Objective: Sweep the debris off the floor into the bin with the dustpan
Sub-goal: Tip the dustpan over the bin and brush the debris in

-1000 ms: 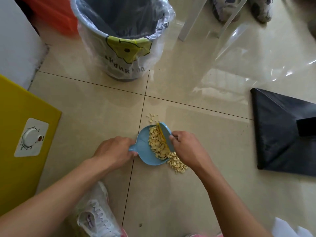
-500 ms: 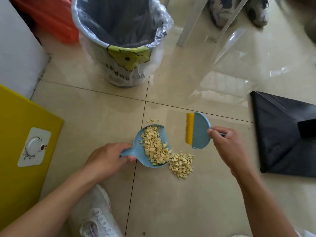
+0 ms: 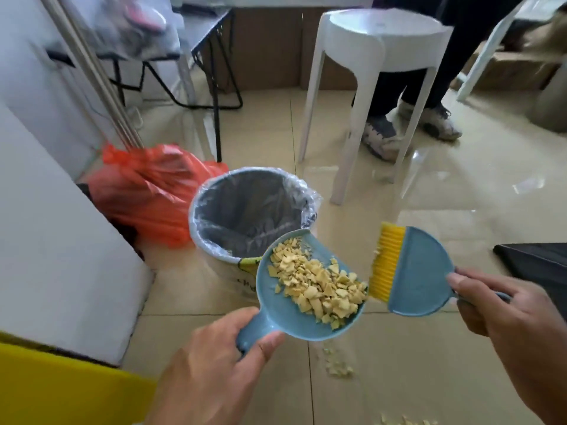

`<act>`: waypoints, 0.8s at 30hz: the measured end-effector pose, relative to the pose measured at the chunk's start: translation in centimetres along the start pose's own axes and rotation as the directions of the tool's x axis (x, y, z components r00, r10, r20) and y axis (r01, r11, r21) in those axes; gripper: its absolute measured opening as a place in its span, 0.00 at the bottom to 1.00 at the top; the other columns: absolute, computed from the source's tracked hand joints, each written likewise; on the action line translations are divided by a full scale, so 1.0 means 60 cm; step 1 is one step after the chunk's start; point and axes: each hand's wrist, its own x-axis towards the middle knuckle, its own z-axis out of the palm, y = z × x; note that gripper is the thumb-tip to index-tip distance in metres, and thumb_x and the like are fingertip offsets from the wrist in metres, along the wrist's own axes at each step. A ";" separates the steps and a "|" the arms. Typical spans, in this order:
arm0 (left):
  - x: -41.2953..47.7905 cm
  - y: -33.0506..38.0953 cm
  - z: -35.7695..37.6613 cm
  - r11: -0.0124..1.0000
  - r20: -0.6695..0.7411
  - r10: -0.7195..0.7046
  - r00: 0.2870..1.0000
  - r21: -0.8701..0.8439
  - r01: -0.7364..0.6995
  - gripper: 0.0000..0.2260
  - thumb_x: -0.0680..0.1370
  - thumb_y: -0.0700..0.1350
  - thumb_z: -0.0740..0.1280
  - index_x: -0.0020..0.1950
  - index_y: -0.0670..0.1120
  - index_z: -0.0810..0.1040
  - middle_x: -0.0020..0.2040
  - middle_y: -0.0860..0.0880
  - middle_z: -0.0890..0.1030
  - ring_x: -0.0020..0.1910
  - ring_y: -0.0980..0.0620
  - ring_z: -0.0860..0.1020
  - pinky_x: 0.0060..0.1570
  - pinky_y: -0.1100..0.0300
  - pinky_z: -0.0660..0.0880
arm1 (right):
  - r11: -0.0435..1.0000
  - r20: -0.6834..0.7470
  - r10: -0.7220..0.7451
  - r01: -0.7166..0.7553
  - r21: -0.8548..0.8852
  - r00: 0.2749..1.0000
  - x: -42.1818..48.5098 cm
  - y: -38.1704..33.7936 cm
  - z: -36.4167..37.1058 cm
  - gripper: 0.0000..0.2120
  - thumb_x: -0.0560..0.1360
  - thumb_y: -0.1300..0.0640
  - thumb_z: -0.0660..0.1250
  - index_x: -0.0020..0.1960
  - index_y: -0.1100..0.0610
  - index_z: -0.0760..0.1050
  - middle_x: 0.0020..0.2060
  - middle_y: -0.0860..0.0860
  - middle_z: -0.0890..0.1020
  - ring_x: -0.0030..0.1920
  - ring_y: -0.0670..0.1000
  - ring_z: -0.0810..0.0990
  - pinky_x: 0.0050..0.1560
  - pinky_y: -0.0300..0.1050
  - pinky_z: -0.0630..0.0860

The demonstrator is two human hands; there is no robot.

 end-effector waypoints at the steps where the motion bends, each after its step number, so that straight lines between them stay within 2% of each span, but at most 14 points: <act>1: 0.005 0.015 -0.019 1.000 -0.024 -0.008 1.000 0.008 0.008 0.13 0.73 0.67 0.66 0.43 0.86 0.64 0.53 0.79 0.69 0.44 0.66 0.79 0.48 0.68 0.76 | 0.998 -0.014 -0.062 0.062 -0.003 0.998 0.019 -0.025 0.005 0.08 0.78 0.55 0.68 0.47 0.53 0.86 0.24 0.48 0.65 0.28 0.50 0.61 0.27 0.54 0.57; 2: 0.012 0.028 -0.034 1.000 -0.034 -0.023 0.999 0.007 0.023 0.16 0.73 0.66 0.67 0.41 0.87 0.63 0.51 0.82 0.67 0.43 0.67 0.79 0.45 0.71 0.74 | 0.992 -0.028 -0.128 0.128 -0.022 0.991 0.037 -0.051 0.013 0.09 0.78 0.57 0.67 0.45 0.52 0.86 0.22 0.46 0.67 0.25 0.46 0.63 0.23 0.45 0.61; 4: 0.028 0.035 -0.055 0.999 -0.116 -0.050 0.992 -0.019 0.048 0.13 0.74 0.64 0.69 0.39 0.83 0.68 0.43 0.82 0.73 0.40 0.69 0.79 0.40 0.73 0.72 | 0.969 -0.031 -0.243 0.241 -0.058 0.970 0.075 -0.097 0.038 0.10 0.78 0.58 0.67 0.45 0.48 0.85 0.20 0.40 0.74 0.24 0.40 0.71 0.26 0.30 0.65; 6: 0.054 0.028 -0.068 0.997 -0.204 -0.073 0.976 0.007 0.076 0.02 0.75 0.64 0.68 0.46 0.70 0.79 0.37 0.64 0.82 0.38 0.63 0.79 0.37 0.69 0.73 | 0.951 0.005 -0.305 0.305 -0.059 0.952 0.110 -0.133 0.075 0.11 0.79 0.59 0.66 0.49 0.46 0.84 0.21 0.36 0.75 0.26 0.37 0.75 0.30 0.31 0.67; 8: 0.084 0.021 -0.070 0.984 -0.245 -0.116 0.962 0.105 0.146 0.14 0.76 0.64 0.67 0.54 0.58 0.82 0.37 0.57 0.82 0.38 0.60 0.78 0.36 0.62 0.74 | 0.941 0.055 -0.331 0.333 -0.054 0.942 0.140 -0.154 0.119 0.11 0.80 0.60 0.65 0.55 0.50 0.85 0.21 0.33 0.74 0.26 0.35 0.75 0.29 0.29 0.67; 10: 0.117 0.008 -0.067 0.963 -0.285 -0.140 0.948 0.182 0.197 0.18 0.76 0.63 0.67 0.57 0.52 0.83 0.41 0.53 0.85 0.42 0.53 0.81 0.39 0.56 0.77 | 0.944 0.131 -0.315 0.324 -0.055 0.940 0.162 -0.162 0.167 0.12 0.81 0.59 0.64 0.60 0.57 0.84 0.20 0.33 0.74 0.26 0.34 0.75 0.28 0.27 0.67; 13: 0.151 0.000 -0.059 0.878 -0.409 -0.092 0.908 0.398 0.268 0.16 0.77 0.59 0.68 0.57 0.49 0.83 0.47 0.48 0.86 0.40 0.49 0.78 0.37 0.57 0.73 | 0.953 0.224 -0.267 0.291 -0.084 0.937 0.175 -0.158 0.228 0.13 0.82 0.58 0.63 0.60 0.60 0.83 0.24 0.38 0.78 0.29 0.35 0.77 0.29 0.30 0.70; 14: 0.159 -0.002 -0.055 0.836 -0.441 -0.069 0.895 0.464 0.293 0.14 0.78 0.57 0.68 0.55 0.48 0.83 0.46 0.48 0.86 0.38 0.49 0.76 0.35 0.58 0.71 | 0.953 0.259 -0.247 0.282 -0.107 0.934 0.176 -0.151 0.246 0.13 0.82 0.57 0.63 0.58 0.60 0.84 0.29 0.44 0.83 0.32 0.39 0.79 0.32 0.36 0.75; 15: 0.164 -0.004 -0.051 0.803 -0.462 -0.052 0.885 0.507 0.312 0.12 0.78 0.55 0.69 0.53 0.48 0.83 0.45 0.48 0.86 0.37 0.49 0.78 0.33 0.58 0.71 | 0.957 0.296 -0.210 0.258 -0.132 0.932 0.177 -0.142 0.261 0.14 0.82 0.56 0.63 0.55 0.62 0.84 0.35 0.52 0.85 0.34 0.45 0.79 0.38 0.47 0.77; 16: 0.168 -0.007 -0.046 0.774 -0.466 -0.038 0.884 0.545 0.321 0.10 0.79 0.53 0.69 0.52 0.48 0.83 0.43 0.48 0.86 0.37 0.48 0.81 0.33 0.58 0.73 | 0.965 0.322 -0.160 0.216 -0.148 0.933 0.177 -0.132 0.274 0.15 0.82 0.55 0.62 0.52 0.64 0.84 0.37 0.58 0.84 0.35 0.50 0.77 0.39 0.50 0.77; 17: 0.171 -0.010 -0.041 0.754 -0.453 -0.033 0.891 0.574 0.320 0.08 0.78 0.51 0.70 0.50 0.48 0.84 0.42 0.48 0.86 0.38 0.48 0.84 0.33 0.57 0.75 | 0.975 0.332 -0.108 0.166 -0.150 0.937 0.177 -0.120 0.284 0.15 0.82 0.55 0.62 0.49 0.62 0.84 0.35 0.57 0.83 0.35 0.51 0.75 0.39 0.50 0.74; 20: 0.177 -0.023 -0.028 0.753 -0.457 0.001 0.889 0.585 0.300 0.03 0.75 0.46 0.75 0.46 0.47 0.85 0.37 0.48 0.85 0.33 0.46 0.86 0.29 0.57 0.79 | 0.995 0.307 -0.007 0.036 -0.089 0.952 0.176 -0.094 0.300 0.16 0.82 0.55 0.63 0.38 0.54 0.83 0.24 0.44 0.77 0.30 0.48 0.73 0.35 0.43 0.70; 22: 0.177 -0.028 -0.022 0.775 -0.482 0.039 0.875 0.568 0.278 0.04 0.75 0.44 0.75 0.49 0.47 0.85 0.39 0.48 0.85 0.32 0.45 0.86 0.29 0.56 0.80 | 0.999 0.296 0.022 -0.008 -0.050 0.955 0.172 -0.086 0.304 0.17 0.81 0.55 0.64 0.36 0.56 0.82 0.19 0.43 0.73 0.28 0.48 0.70 0.33 0.43 0.66; 24: 0.174 -0.029 -0.020 0.796 -0.493 0.063 0.868 0.549 0.254 0.09 0.75 0.44 0.75 0.55 0.47 0.85 0.42 0.49 0.85 0.34 0.46 0.86 0.30 0.55 0.81 | 0.999 0.283 0.020 -0.011 -0.036 0.959 0.168 -0.085 0.302 0.17 0.81 0.54 0.64 0.38 0.58 0.82 0.22 0.44 0.73 0.29 0.48 0.70 0.33 0.44 0.66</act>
